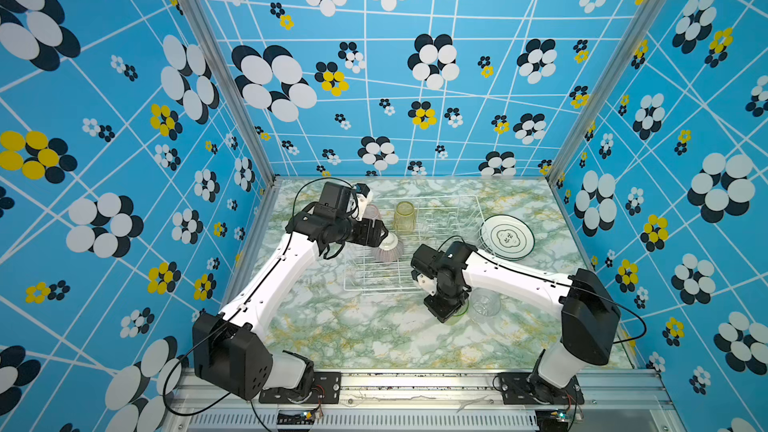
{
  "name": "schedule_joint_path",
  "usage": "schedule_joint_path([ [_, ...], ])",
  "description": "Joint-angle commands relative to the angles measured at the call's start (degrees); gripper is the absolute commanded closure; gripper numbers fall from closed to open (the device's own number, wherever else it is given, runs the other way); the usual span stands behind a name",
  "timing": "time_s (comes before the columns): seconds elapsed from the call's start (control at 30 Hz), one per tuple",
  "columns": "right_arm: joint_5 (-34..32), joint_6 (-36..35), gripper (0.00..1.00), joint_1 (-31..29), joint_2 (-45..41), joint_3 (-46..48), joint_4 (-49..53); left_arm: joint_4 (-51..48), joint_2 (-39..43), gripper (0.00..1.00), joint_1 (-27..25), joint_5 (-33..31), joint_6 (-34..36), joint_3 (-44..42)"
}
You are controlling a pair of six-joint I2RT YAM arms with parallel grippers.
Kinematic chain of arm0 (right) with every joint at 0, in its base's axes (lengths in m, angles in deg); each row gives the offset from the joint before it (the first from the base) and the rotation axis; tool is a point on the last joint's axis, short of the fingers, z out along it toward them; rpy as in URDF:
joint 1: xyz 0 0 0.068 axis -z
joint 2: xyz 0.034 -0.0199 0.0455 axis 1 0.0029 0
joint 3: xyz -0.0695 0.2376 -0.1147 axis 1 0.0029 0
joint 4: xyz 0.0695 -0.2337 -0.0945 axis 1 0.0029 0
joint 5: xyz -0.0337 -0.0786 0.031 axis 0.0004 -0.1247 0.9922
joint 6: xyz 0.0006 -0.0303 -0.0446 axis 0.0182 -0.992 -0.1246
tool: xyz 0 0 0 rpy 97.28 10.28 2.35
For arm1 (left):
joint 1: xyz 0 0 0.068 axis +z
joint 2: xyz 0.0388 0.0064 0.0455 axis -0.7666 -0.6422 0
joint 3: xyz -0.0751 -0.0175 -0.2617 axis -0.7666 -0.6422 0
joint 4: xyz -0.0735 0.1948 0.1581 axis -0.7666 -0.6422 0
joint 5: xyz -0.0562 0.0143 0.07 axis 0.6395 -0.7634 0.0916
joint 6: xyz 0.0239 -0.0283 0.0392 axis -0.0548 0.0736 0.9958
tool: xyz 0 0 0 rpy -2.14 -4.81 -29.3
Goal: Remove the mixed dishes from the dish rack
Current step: 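Lower the green glass onto the table beside the clear glass with the right gripper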
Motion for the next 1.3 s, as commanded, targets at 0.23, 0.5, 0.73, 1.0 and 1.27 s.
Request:
schedule_joint_path([
  [0.23, -2.8, 0.7, 1.00, -0.1, 2.8, 1.9, -1.8, -0.5, -0.5, 0.10, -0.2, 0.1, 1.2, 0.4],
  [0.5, -4.2, 0.8, 1.00, 0.1, 4.3, 1.9, -2.0, -0.4, -0.2, 0.10, -0.2, 0.2, 1.4, -0.3],
  [0.73, -4.3, 1.0, 1.00, 0.1, 4.9, 2.8, -1.9, -0.6, -0.2, 0.10, -0.2, 0.4, 1.7, -0.7],
  [1.0, -4.5, 1.5, 1.00, 0.1, 5.0, 3.2, -2.0, -1.0, -1.0, 0.10, -0.2, 1.0, 1.9, -0.5],
  [1.27, -5.9, 1.9, 0.73, 0.1, 3.5, 2.3, -1.4, -1.5, -1.1, 0.08, -0.3, 0.0, 2.0, -0.6],
])
